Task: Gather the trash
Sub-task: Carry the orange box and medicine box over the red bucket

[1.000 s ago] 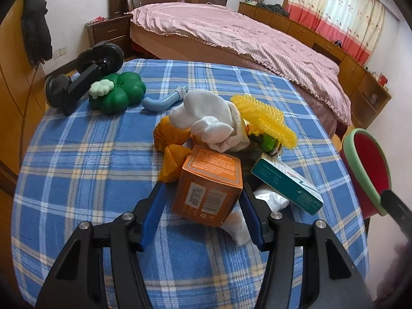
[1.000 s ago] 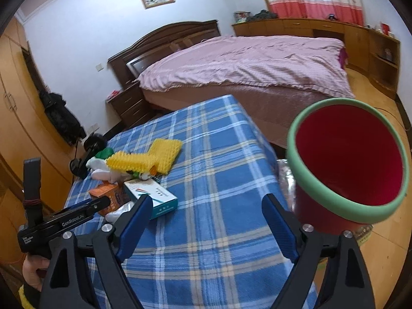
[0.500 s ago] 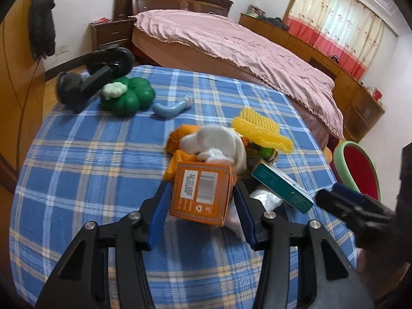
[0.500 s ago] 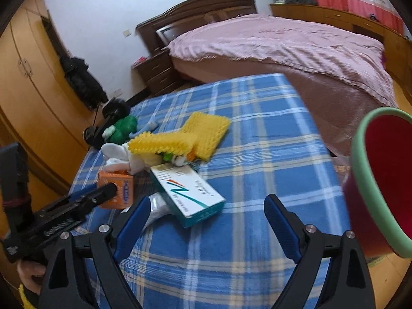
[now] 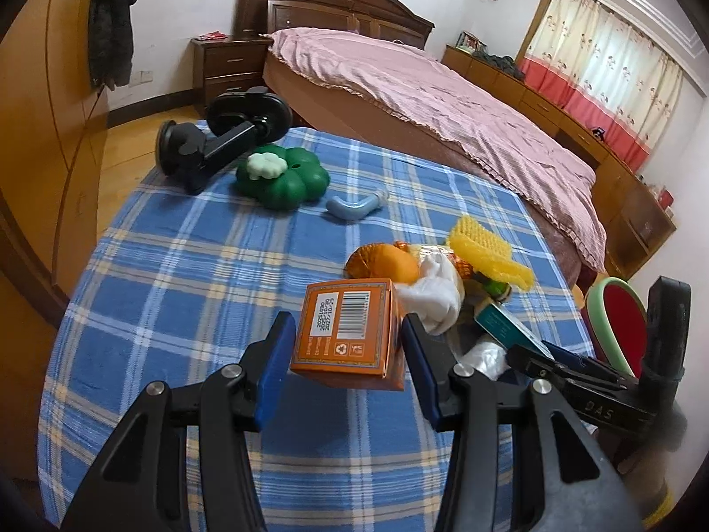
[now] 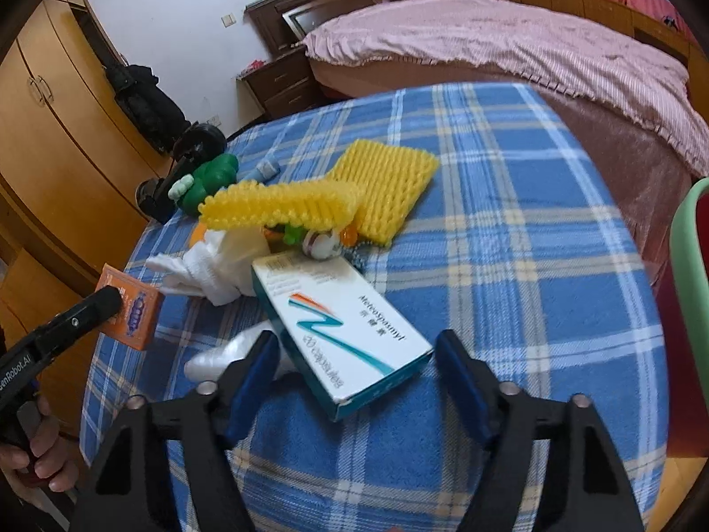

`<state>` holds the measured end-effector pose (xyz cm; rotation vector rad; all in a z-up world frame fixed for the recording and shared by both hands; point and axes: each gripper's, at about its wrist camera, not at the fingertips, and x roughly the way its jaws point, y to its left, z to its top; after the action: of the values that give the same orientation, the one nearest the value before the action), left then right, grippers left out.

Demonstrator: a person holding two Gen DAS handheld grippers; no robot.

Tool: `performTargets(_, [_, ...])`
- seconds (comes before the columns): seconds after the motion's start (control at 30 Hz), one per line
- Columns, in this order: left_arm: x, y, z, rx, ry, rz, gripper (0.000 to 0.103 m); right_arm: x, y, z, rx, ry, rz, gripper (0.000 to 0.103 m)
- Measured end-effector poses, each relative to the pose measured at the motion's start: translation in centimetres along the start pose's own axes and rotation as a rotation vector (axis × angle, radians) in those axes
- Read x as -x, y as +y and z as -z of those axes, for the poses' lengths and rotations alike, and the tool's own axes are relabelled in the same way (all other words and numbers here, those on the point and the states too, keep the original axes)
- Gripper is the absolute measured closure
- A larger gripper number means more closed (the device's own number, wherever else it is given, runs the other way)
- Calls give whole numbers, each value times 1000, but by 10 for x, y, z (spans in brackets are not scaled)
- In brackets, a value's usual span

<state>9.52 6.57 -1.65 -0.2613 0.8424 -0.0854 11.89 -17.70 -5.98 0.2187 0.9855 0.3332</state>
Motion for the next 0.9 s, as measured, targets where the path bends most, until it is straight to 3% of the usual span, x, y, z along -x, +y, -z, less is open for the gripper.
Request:
performTargets(0.4, [2, 0, 4, 6, -3, 9, 53, 30, -5, 17, -29, -38, 0, 34])
performTargets(0.9, [23, -14, 6, -16, -34, 40, 53, 93, -10, 39, -82, -157, -43, 34])
